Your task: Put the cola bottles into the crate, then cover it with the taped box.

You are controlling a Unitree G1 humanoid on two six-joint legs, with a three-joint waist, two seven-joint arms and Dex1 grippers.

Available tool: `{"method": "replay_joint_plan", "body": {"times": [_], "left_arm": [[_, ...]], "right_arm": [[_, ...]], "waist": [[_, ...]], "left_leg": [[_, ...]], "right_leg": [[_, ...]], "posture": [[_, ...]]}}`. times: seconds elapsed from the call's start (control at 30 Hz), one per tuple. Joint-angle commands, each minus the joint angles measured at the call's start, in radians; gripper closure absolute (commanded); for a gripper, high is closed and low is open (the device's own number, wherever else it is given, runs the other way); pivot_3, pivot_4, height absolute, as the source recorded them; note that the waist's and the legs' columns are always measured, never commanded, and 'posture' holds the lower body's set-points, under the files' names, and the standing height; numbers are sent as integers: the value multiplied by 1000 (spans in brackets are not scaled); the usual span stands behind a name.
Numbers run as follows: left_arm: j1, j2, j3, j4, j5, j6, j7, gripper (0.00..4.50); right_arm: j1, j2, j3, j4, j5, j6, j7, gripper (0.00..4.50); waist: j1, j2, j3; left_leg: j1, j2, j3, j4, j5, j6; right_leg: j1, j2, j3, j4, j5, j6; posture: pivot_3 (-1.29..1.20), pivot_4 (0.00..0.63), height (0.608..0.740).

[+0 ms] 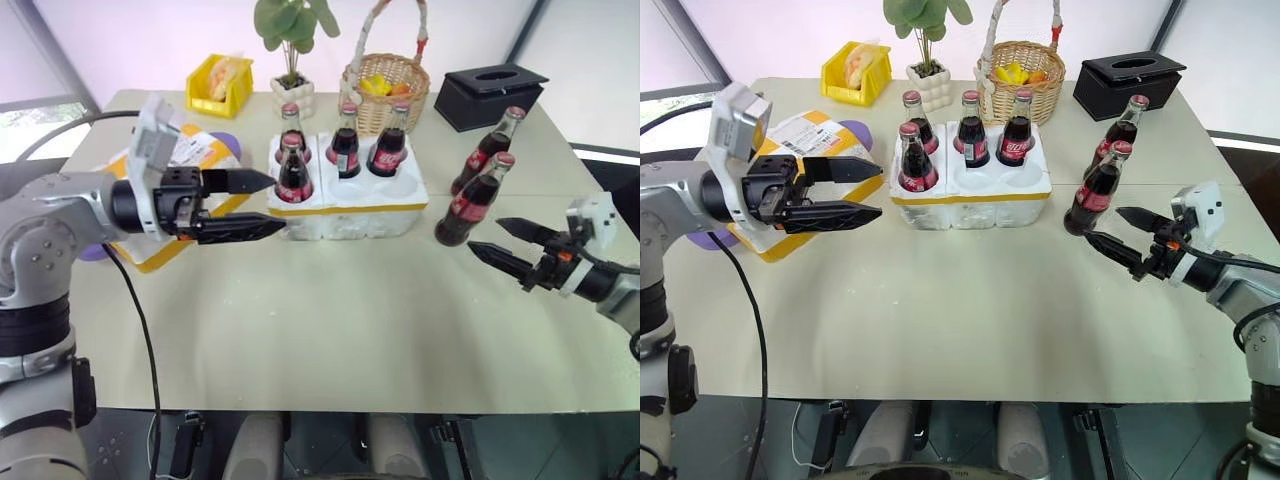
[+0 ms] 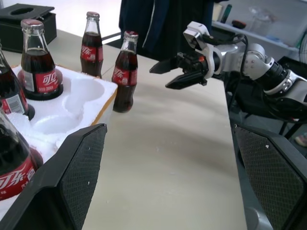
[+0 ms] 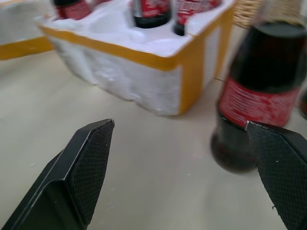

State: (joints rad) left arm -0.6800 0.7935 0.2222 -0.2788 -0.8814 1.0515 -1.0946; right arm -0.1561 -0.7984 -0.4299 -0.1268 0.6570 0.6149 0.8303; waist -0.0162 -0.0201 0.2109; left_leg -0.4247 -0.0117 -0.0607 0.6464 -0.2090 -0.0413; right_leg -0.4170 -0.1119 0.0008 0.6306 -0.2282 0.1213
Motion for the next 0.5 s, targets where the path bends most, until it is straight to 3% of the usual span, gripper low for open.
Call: {"method": "replay_joint_plan", "body": {"times": [0.03,0.5], "left_arm": [[10,7,12,-23,-10,-41,18,67],[38,11,21,-37,-33,-82,81,67]], "right_arm": [[-45,38,-14,29,-4,-32,-47,0],[-220,137,58,296,-85,-146,-72,0]], "waist": [[1,0,0],[-1,0,0]], "left_leg": [[0,0,0,0,0,0],[0,2,0,0,0,0]], "right_leg": [[0,0,0,0,0,0],[0,3,1,0,0,-1]], "posture": [[0,150,740],[0,150,740]]}}
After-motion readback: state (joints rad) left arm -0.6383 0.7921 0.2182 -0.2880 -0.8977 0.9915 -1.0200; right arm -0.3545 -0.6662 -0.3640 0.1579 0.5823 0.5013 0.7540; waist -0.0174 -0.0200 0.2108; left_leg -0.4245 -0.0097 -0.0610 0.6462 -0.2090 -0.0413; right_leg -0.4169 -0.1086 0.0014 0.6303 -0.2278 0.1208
